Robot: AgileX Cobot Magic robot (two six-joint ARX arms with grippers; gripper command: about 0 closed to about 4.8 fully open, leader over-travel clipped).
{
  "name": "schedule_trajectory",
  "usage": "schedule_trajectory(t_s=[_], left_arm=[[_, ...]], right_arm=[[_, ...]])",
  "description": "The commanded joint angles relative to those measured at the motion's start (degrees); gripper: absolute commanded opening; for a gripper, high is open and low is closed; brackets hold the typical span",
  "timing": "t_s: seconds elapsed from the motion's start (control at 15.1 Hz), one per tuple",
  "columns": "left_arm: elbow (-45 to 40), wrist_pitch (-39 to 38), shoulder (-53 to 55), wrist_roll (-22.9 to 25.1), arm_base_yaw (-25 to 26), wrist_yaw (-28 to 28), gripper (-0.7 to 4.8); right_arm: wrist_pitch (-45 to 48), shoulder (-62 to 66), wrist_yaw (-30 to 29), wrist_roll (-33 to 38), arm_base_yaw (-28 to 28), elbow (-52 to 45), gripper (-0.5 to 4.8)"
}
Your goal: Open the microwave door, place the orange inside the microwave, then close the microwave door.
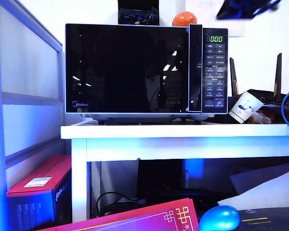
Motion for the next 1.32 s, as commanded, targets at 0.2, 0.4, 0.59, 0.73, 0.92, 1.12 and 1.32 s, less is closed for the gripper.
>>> schedule_trajectory(t_s=[0.2, 0.4, 0.59, 0.73, 0.92, 1.12, 1.32], left_arm=[[0.2, 0.4, 0.0, -0.8, 0.0, 0.5, -0.05], [0.2, -0.6, 0.0, -0.7, 0.0, 0.5, -0.05], [0.2, -0.6, 0.0, -0.6, 0.0, 0.5, -0.05], [0.2, -0.6, 0.0, -0.6, 0.0, 0.5, -0.05], [0.2, -0.6, 0.0, -0.6, 0.0, 3.1, -0.05], [0.2, -0.7, 0.0, -0.6, 0.0, 3.3, -0.05], [0.2, -1.0, 0.0, -0.6, 0.0, 3.3, -0.05]], right_arm=[[7.5, 6.1, 5.0, 1.8, 4.5, 0.3, 4.72], [9.6, 6.2, 24.3, 0.3, 11.1, 0.3, 4.72], [18.7, 10.5, 28.7, -0.6, 13.3, 0.3, 4.72], [18.6, 13.1, 28.7, -0.7, 13.0, 0.7, 4.71], [20.3, 15.9, 28.8, -1.1, 12.5, 0.9, 4.70], [22.6, 18.7, 28.8, -1.1, 11.0, 1.2, 4.62], [23.0, 20.4, 27.8, -1.1, 9.3, 3.7, 4.62]])
